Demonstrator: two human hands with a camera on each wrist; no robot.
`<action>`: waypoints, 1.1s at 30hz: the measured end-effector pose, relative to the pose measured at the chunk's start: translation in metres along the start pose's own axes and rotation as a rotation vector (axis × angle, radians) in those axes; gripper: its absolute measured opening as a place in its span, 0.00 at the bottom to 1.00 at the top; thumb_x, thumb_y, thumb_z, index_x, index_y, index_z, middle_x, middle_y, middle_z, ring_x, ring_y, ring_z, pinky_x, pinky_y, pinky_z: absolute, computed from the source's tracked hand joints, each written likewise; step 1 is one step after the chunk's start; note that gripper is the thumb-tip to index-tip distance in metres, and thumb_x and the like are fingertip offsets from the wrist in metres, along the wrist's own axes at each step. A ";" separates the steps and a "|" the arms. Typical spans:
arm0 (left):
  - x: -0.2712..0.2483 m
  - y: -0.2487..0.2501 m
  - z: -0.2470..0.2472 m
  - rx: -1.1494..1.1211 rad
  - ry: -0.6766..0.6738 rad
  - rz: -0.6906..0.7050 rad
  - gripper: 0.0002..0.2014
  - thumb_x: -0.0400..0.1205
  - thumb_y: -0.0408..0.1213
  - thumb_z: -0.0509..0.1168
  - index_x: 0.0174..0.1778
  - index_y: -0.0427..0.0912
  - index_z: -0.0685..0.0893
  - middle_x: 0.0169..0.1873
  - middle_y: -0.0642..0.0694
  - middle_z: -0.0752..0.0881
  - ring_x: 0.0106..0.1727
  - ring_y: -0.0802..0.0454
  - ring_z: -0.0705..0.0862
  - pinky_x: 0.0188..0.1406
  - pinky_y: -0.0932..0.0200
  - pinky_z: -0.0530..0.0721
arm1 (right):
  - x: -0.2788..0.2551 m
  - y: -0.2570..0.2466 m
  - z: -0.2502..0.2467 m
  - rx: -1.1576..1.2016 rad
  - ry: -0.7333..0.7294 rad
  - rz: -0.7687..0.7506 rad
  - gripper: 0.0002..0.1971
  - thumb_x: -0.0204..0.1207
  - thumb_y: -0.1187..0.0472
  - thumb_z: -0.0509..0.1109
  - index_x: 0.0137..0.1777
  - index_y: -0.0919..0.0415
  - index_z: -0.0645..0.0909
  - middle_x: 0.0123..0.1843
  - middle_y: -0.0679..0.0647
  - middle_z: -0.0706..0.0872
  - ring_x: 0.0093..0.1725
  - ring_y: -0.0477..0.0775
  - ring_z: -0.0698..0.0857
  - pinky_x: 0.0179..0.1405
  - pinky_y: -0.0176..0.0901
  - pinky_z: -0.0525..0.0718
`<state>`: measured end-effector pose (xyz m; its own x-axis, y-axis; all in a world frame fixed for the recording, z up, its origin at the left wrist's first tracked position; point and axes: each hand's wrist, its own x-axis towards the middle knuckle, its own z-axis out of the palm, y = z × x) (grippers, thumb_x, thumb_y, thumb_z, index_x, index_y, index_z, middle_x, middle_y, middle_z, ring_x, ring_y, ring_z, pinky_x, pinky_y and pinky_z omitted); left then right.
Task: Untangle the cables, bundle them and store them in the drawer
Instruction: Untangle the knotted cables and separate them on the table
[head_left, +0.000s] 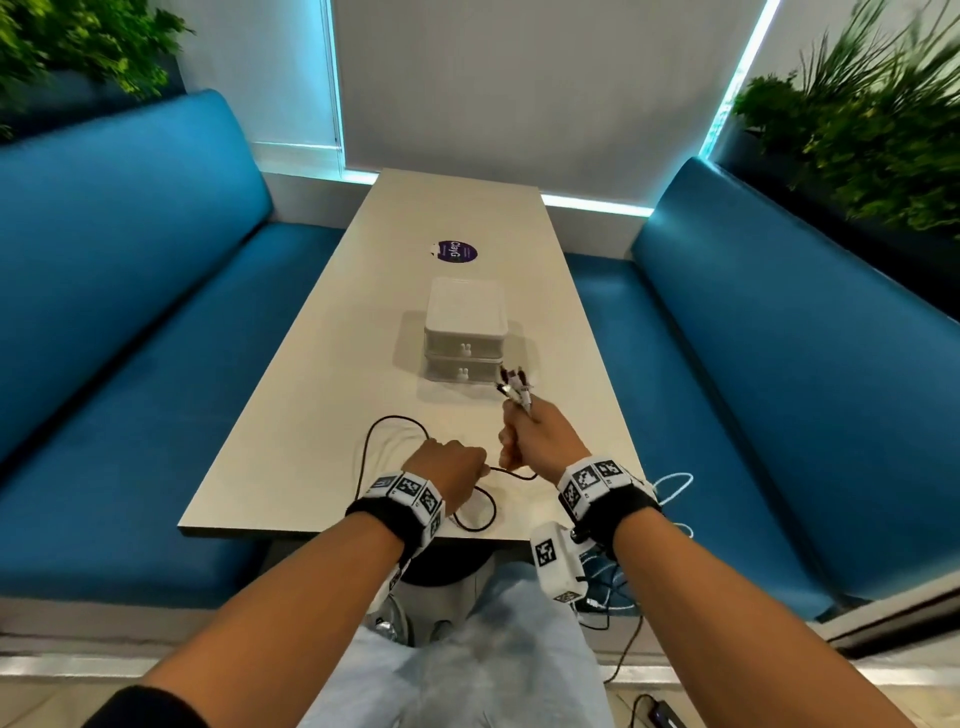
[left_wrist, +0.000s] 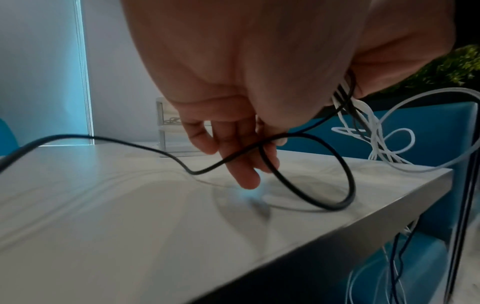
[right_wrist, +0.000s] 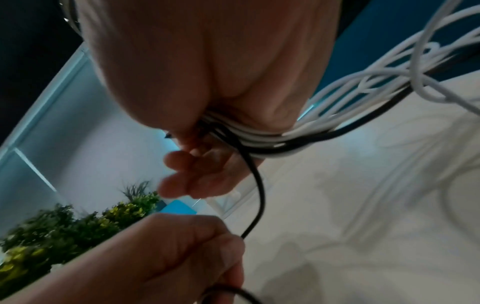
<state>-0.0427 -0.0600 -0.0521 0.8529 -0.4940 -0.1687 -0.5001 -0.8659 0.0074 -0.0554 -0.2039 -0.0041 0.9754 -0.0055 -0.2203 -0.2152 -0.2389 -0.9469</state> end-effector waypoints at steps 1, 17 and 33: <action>0.001 0.001 0.000 -0.021 -0.001 -0.011 0.14 0.91 0.43 0.51 0.61 0.40 0.77 0.56 0.36 0.85 0.56 0.35 0.84 0.48 0.51 0.72 | -0.001 -0.001 0.004 -0.016 -0.050 0.019 0.12 0.87 0.60 0.56 0.40 0.59 0.71 0.26 0.54 0.73 0.20 0.52 0.74 0.21 0.41 0.75; -0.003 -0.032 -0.017 0.111 -0.019 0.024 0.18 0.79 0.25 0.56 0.60 0.46 0.78 0.55 0.48 0.83 0.54 0.44 0.85 0.72 0.42 0.57 | -0.004 0.023 -0.045 -1.240 0.207 0.061 0.11 0.81 0.63 0.56 0.58 0.61 0.78 0.53 0.60 0.85 0.50 0.62 0.86 0.41 0.47 0.76; 0.005 0.005 -0.020 0.125 -0.114 -0.067 0.07 0.82 0.36 0.59 0.51 0.44 0.81 0.52 0.43 0.86 0.54 0.41 0.85 0.72 0.46 0.65 | 0.006 0.031 -0.011 -0.679 0.417 -0.127 0.16 0.86 0.54 0.56 0.68 0.60 0.72 0.53 0.68 0.85 0.53 0.73 0.82 0.49 0.56 0.81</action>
<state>-0.0380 -0.0683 -0.0333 0.8662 -0.4172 -0.2751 -0.4633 -0.8768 -0.1291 -0.0556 -0.2225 -0.0322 0.9568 -0.2684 0.1114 -0.1566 -0.7991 -0.5804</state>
